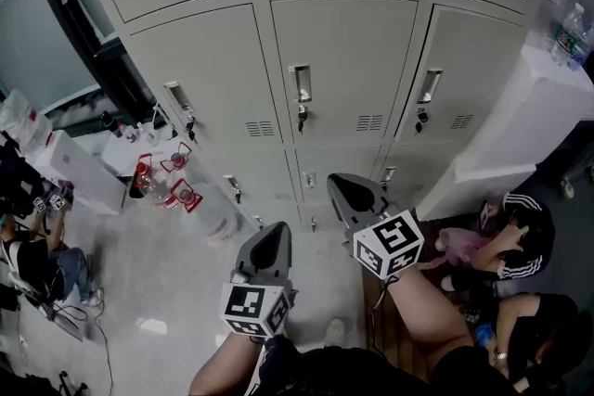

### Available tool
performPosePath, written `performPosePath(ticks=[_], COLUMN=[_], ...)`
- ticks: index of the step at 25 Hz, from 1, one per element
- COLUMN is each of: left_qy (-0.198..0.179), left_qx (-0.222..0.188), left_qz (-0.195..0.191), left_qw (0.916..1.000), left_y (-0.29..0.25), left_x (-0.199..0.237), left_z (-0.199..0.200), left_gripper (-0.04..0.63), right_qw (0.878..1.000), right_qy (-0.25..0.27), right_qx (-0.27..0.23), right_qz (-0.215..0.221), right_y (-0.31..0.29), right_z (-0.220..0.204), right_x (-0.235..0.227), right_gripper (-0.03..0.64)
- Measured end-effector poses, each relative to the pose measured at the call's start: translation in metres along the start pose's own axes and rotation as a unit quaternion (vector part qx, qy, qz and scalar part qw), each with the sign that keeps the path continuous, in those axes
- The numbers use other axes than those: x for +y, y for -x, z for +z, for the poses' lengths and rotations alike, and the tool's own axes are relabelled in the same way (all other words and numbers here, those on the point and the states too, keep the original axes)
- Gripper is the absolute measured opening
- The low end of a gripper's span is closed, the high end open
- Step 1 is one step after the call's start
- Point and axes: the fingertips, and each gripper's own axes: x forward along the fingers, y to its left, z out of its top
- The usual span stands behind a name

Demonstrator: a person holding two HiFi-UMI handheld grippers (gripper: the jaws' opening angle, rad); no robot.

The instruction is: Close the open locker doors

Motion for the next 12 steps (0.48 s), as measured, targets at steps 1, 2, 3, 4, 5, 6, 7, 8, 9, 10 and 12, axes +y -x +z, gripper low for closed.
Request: performPosePath(ticks=[1, 2, 3, 4, 5, 6, 7, 8, 9, 10, 12], left_qy=[0.001, 0.002, 0.002, 0.001, 0.0, -0.001, -0.001, 0.0, 0.002, 0.002, 0.003], left_qx=[0.005, 0.008, 0.007, 0.004, 0.001, -0.002, -0.002, 0.0, 0.002, 0.003, 0.002], left_qz=[0.004, 0.007, 0.012, 0.016, 0.02, 0.023, 0.024, 0.024, 0.022, 0.02, 0.015], left_qw=[1.0, 0.9999, 0.9999, 0.9999, 0.9998, 0.9997, 0.9997, 0.9997, 0.9998, 0.9998, 0.9999], left_y=[0.008, 0.015, 0.022, 0.029, 0.035, 0.042, 0.049, 0.056, 0.063, 0.07, 0.085], left_x=[-0.001, -0.001, 0.001, 0.004, 0.007, 0.011, 0.014, 0.017, 0.021, 0.024, 0.033], left_z=[-0.003, -0.005, -0.005, -0.006, -0.006, -0.005, -0.004, -0.005, -0.005, -0.005, -0.004], left_gripper=[0.005, 0.005, 0.005, 0.005, 0.005, 0.005, 0.005, 0.005, 0.005, 0.005, 0.005], right_qw=[1.0, 1.0, 1.0, 1.0, 1.0, 1.0, 1.0, 1.0, 1.0, 1.0, 1.0], right_qy=[-0.003, -0.008, -0.012, -0.016, -0.018, -0.019, -0.02, -0.021, -0.022, -0.024, -0.027], right_qx=[0.001, 0.002, 0.002, 0.002, 0.002, 0.003, 0.003, 0.004, 0.004, 0.005, 0.004], right_qz=[0.004, 0.007, 0.01, 0.012, 0.014, 0.016, 0.016, 0.016, 0.014, 0.012, 0.004], right_y=[0.004, 0.008, 0.01, 0.012, 0.013, 0.014, 0.014, 0.015, 0.015, 0.015, 0.017], right_z=[-0.003, -0.005, -0.007, -0.008, -0.009, -0.01, -0.012, -0.013, -0.013, -0.014, -0.014], right_x=[0.006, 0.013, 0.019, 0.026, 0.034, 0.041, 0.048, 0.056, 0.064, 0.072, 0.089], right_gripper=[0.002, 0.002, 0.002, 0.002, 0.002, 0.002, 0.002, 0.002, 0.002, 0.002, 0.002])
